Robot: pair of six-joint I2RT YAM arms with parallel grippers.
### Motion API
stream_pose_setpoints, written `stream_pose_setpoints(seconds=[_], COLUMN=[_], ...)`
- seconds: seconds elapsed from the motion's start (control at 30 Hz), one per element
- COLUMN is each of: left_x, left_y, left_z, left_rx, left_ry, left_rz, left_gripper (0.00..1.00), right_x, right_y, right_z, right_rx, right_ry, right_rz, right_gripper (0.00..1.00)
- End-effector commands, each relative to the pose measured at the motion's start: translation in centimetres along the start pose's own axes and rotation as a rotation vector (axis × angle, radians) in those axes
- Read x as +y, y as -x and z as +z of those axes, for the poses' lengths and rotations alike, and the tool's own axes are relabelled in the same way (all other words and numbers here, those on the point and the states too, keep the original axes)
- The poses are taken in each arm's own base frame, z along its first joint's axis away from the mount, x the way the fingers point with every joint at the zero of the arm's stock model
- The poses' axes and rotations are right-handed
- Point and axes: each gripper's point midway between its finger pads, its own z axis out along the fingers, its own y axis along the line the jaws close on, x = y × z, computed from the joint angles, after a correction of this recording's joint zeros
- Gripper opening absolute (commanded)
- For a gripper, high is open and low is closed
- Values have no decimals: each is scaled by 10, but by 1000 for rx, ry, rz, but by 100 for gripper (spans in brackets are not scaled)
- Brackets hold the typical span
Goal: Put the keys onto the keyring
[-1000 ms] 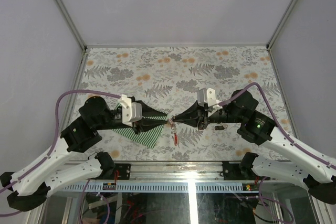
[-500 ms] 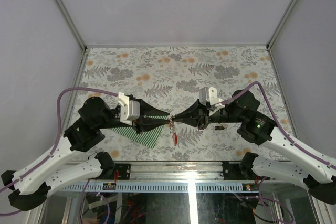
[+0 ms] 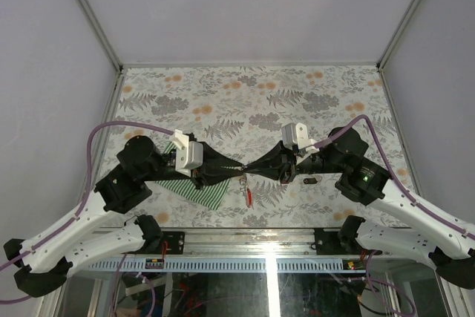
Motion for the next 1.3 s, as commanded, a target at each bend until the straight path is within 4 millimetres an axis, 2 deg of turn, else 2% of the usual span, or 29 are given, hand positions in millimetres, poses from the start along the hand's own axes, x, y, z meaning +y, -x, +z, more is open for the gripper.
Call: stream_pose_setpoints(seconds=[0.0,0.33,0.6,0.9,1.27], left_x=[-1,-1,-2,1,0], left_y=[12,9,6,0,0], left_z=[4,7,7,4,3], left_rx=[-46,-36,-9,76,101], left_ry=[-16,-31,-41,-41,-51], left_rz=[24,24,26,53,65], left_gripper=[18,0,0,0,0], right_x=[6,7,8,2,0], right_y=[42,41,38,29,25], right_z=[-3,-3,-5,-10,-12], right_rx=[-114,-111,-90,-36,-14], right_ry=[23,31,28,-13,-32], right_rz=[-81,-83,-85,-103,-106], right_gripper=[0,0,0,10,13])
